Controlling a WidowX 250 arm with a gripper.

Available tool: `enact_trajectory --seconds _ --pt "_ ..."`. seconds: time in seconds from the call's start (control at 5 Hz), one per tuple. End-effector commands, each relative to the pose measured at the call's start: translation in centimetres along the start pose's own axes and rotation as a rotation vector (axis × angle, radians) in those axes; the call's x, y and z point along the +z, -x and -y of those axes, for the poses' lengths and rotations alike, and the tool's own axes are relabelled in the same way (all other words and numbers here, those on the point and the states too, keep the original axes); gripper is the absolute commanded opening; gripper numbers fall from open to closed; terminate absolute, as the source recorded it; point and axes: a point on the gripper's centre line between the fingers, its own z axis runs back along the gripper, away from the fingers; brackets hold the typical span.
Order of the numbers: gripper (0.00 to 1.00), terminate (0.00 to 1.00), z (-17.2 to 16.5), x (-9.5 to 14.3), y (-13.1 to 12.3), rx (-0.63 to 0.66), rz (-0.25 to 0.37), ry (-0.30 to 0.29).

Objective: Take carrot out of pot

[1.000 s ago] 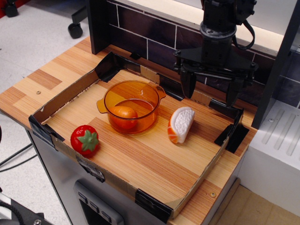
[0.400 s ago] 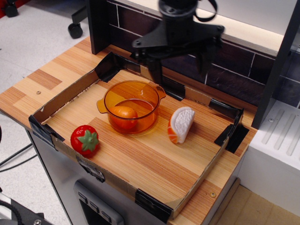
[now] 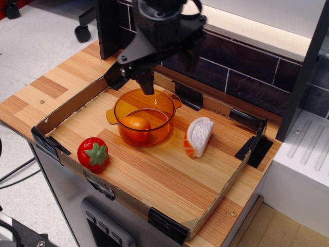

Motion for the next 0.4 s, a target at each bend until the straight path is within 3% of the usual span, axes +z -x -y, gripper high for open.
enact_trajectory --seconds 0.0,0.2 --pt "1.0 0.0 -1.1 -1.5 -2.0 0.233 0.006 -0.069" --pt "1.0 0.0 -1.4 -3.3 -2.5 0.268 0.007 -0.099"
